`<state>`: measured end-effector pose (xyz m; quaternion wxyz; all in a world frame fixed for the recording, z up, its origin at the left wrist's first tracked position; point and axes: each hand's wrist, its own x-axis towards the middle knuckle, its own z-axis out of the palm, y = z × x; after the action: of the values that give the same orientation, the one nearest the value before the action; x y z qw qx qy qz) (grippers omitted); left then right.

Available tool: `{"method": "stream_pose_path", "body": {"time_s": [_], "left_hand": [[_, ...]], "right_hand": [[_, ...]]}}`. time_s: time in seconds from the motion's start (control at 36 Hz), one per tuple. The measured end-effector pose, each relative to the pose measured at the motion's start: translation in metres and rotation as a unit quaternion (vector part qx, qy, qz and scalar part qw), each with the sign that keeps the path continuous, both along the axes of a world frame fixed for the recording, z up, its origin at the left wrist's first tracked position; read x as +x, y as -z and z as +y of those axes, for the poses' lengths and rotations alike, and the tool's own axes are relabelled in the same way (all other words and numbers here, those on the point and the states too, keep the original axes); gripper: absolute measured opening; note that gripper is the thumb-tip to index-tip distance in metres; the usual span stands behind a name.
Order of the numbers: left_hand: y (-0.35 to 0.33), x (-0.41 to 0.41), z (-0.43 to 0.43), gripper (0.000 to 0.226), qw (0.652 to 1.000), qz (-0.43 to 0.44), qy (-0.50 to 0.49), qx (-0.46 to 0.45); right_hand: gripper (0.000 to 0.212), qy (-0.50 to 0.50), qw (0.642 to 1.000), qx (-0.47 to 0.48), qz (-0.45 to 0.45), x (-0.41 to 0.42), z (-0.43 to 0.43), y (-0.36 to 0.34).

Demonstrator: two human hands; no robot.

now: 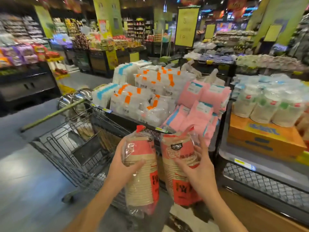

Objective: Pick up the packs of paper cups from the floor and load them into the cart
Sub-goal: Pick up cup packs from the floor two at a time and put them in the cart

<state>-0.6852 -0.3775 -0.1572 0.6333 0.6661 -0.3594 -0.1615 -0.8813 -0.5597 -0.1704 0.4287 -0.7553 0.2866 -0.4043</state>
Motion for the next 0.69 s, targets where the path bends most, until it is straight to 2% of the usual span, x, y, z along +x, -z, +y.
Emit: {"method": "stream_pose_path", "body": {"time_s": [0.28, 0.53, 0.61, 0.69], "left_hand": [[0.024, 0.147, 0.022, 0.100, 0.981, 0.099, -0.167, 0.009], [0.064, 0.239, 0.009, 0.109, 0.959, 0.132, -0.251, 0.025], [0.077, 0.255, -0.003, 0.106, 0.948, 0.147, -0.281, 0.027], [0.090, 0.268, -0.018, 0.093, 0.930, 0.160, -0.329, 0.027]], "right_hand": [[0.108, -0.095, 0.995, 0.006, 0.030, 0.176, -0.018, -0.010], [0.109, -0.175, 0.981, 0.016, 0.081, 0.304, -0.059, 0.011], [0.108, -0.219, 0.970, 0.010, 0.103, 0.345, -0.076, 0.026], [0.109, -0.248, 0.962, 0.004, 0.117, 0.383, -0.088, 0.039]]}}
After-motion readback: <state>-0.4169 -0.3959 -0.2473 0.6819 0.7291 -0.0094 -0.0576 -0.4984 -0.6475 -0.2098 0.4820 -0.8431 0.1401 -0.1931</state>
